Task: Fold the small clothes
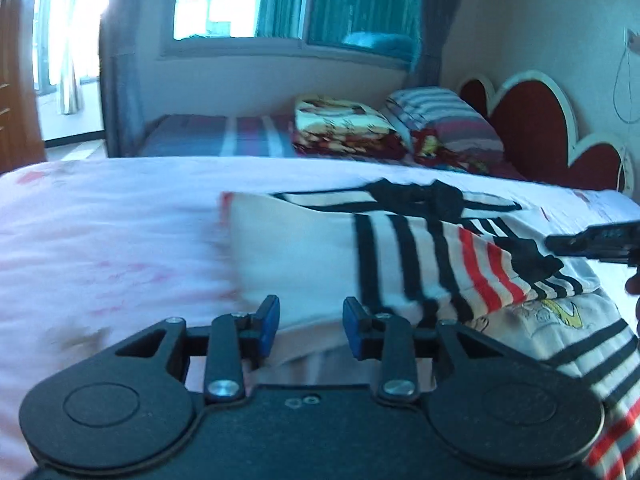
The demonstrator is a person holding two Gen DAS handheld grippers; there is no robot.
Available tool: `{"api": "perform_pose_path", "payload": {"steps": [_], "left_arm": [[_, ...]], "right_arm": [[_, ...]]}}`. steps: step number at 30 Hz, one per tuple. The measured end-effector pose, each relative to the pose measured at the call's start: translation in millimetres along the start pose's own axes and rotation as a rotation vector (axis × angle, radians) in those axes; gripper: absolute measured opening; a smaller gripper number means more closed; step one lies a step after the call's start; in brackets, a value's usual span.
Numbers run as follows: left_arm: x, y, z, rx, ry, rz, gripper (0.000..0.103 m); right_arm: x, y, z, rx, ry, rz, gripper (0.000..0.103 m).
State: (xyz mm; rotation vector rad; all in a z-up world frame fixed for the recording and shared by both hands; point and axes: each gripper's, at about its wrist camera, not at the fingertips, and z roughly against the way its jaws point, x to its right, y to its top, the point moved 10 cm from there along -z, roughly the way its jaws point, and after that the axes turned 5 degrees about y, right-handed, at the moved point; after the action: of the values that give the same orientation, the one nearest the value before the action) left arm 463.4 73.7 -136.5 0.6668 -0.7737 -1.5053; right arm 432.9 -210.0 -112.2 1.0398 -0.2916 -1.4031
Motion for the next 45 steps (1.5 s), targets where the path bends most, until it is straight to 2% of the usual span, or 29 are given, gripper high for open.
{"api": "perform_pose_path", "payload": {"steps": [1, 2, 4, 6, 8, 11, 13, 15, 16, 17, 19, 20, 22, 24, 27, 28, 29, 31, 33, 34, 36, 39, 41, 43, 45], "left_arm": [[4.5, -3.5, -15.6, -0.028, -0.008, 0.011, 0.035], [5.4, -9.9, -31.7, -0.072, 0.004, 0.013, 0.034], [6.9, -4.6, -36.4, -0.057, 0.018, -0.016, 0.033], [3.2, 10.6, -35.2, -0.023, 0.008, 0.0, 0.033], [-1.9, 26.7, -44.9, -0.006, 0.027, -0.017, 0.033], [-12.4, 52.0, -71.6, 0.002, 0.044, -0.01, 0.034], [-23.7, 58.1, -98.4, -0.042, 0.067, 0.003, 0.034], [-38.3, 53.4, -123.3, -0.083, 0.081, 0.02, 0.04], [-44.6, 54.2, -124.9, -0.064, 0.061, 0.048, 0.042], [-49.0, 54.6, -123.9, -0.068, 0.055, 0.058, 0.042], [-54.1, 56.0, -108.5, -0.068, 0.111, 0.056, 0.035], [-52.2, 57.7, -93.5, -0.039, 0.127, 0.056, 0.038], [-27.3, 59.4, -73.1, 0.003, 0.056, 0.066, 0.039], [12.9, 55.2, -65.6, 0.017, 0.005, 0.018, 0.039], [67.1, 40.3, -73.0, -0.014, -0.074, -0.028, 0.04], [77.0, 32.2, -78.3, -0.034, -0.071, -0.04, 0.036], [80.1, 25.5, -83.0, -0.049, -0.051, -0.057, 0.04], [74.6, 19.1, -81.9, -0.034, -0.04, -0.084, 0.042], [53.9, 12.9, -75.0, -0.039, 0.015, -0.096, 0.044], [41.9, 12.0, -69.9, -0.032, 0.022, -0.086, 0.051], [16.5, 4.4, -64.4, -0.042, 0.076, -0.087, 0.049], [11.7, 5.9, -61.8, -0.04, 0.076, -0.078, 0.048], [20.4, 13.9, -57.1, -0.036, 0.097, -0.075, 0.045], [38.6, 20.5, -46.7, -0.001, 0.054, -0.068, 0.047], [56.9, 19.2, -41.8, 0.006, 0.032, -0.077, 0.048]], "right_arm": [[2.0, -6.4, -12.5, -0.042, -0.028, 0.013, 0.018], [7.2, -13.7, -24.1, -0.093, -0.058, 0.01, 0.017], [7.1, -8.4, -22.5, -0.084, -0.048, -0.002, 0.018], [1.5, 5.8, -16.2, -0.017, -0.014, 0.002, 0.018], [-8.9, 15.3, -22.7, 0.003, 0.03, 0.002, 0.018], [-36.0, 20.7, -49.2, -0.015, 0.102, 0.036, 0.018], [-51.2, 18.6, -71.0, -0.04, 0.136, 0.064, 0.018], [-54.8, 8.2, -98.2, -0.108, 0.111, 0.087, 0.017], [-53.9, 7.4, -103.8, -0.096, 0.097, 0.108, 0.017], [-53.4, 8.7, -105.4, -0.081, 0.085, 0.128, 0.017], [-49.5, 11.8, -100.1, -0.075, 0.053, 0.126, 0.017], [-49.3, 15.7, -91.1, -0.046, 0.057, 0.118, 0.017], [-55.8, 19.2, -81.6, -0.009, 0.107, 0.105, 0.017], [-64.2, 16.1, -84.8, -0.025, 0.117, 0.113, 0.017], [-77.1, 5.9, -94.2, -0.073, 0.135, 0.134, 0.017], [-75.8, 0.9, -96.5, -0.089, 0.115, 0.145, 0.016], [-70.8, -3.5, -97.7, -0.104, 0.09, 0.15, 0.016], [-58.8, -5.2, -89.3, -0.094, 0.092, 0.13, 0.016], [-35.9, -4.0, -74.9, -0.08, 0.012, 0.146, 0.016], [-21.3, -3.6, -65.8, -0.067, -0.016, 0.136, 0.016], [8.2, -6.1, -49.6, -0.06, -0.074, 0.125, 0.016], [21.3, -7.2, -40.5, -0.048, -0.047, 0.075, 0.015], [16.2, -2.1, -34.7, -0.039, -0.065, 0.078, 0.016], [5.7, 0.8, -23.7, -0.008, -0.042, 0.103, 0.016], [-4.8, -5.9, -23.5, -0.028, -0.012, 0.137, 0.016]]}}
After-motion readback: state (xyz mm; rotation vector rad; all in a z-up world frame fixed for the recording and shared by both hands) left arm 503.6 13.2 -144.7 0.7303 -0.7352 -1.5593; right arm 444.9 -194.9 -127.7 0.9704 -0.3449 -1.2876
